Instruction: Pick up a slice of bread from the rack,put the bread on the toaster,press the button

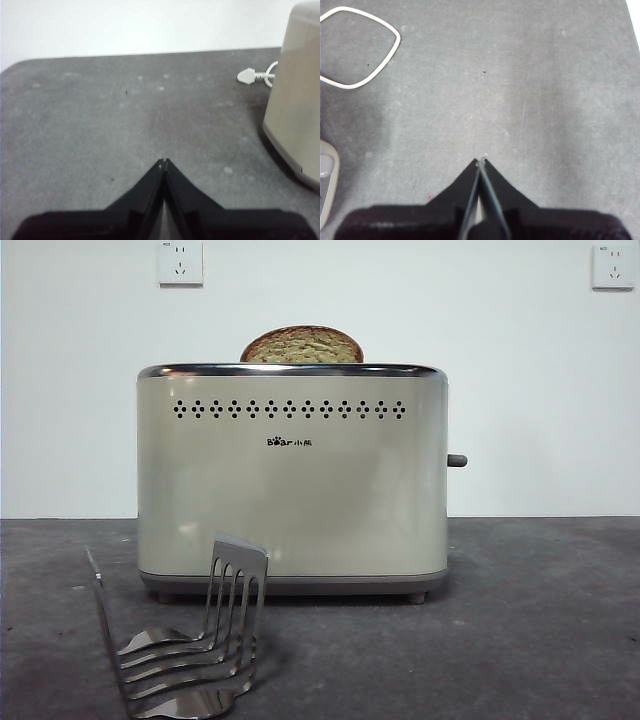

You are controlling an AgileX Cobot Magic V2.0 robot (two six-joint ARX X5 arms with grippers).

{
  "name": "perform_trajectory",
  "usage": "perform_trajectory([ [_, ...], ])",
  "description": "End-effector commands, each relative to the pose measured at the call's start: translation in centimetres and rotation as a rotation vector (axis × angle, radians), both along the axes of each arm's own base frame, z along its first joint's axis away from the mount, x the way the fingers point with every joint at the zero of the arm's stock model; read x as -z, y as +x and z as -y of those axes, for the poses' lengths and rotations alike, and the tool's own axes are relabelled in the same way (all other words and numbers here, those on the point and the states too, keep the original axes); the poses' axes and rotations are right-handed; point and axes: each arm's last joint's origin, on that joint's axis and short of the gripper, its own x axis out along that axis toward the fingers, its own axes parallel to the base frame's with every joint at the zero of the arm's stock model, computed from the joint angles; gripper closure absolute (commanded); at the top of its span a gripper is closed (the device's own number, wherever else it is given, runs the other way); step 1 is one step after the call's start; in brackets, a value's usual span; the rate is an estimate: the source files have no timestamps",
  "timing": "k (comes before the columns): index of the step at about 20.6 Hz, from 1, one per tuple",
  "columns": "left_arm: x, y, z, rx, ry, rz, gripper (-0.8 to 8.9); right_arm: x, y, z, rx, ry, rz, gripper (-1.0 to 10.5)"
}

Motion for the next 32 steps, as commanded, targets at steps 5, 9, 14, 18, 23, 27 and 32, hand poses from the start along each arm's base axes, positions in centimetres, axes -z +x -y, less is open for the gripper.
perform_trajectory([
  [5,0.5,-0.3,-0.3,-0.031,-0.003,-0.017,8.16,0.0,0.2,0.0,-0.002,-0.003,0.002,9.5],
  [9,0.3,-0.4,-0.5,-0.053,0.020,0.009,8.16,0.1,0.2,0.0,-0.003,-0.003,0.001,9.5],
  [14,0.3,-0.4,-0.5,-0.039,0.017,0.009,8.16,0.0,0.2,0.0,-0.003,-0.003,0.002,9.5],
  [18,0.3,-0.3,-0.5,-0.029,0.016,0.008,8.16,0.0,0.2,0.0,-0.002,-0.003,0.002,9.5],
  [23,0.3,-0.3,-0.5,-0.028,0.016,0.001,8.16,0.0,0.2,0.0,-0.002,-0.003,0.002,9.5],
  [27,0.3,-0.3,-0.5,-0.028,0.016,-0.001,8.16,0.0,0.2,0.0,-0.002,-0.003,0.002,9.5],
  [32,0.4,-0.3,-0.5,-0.028,0.016,-0.005,8.16,-1.2,-1.9,0.2,0.024,-0.027,0.060,9.5],
])
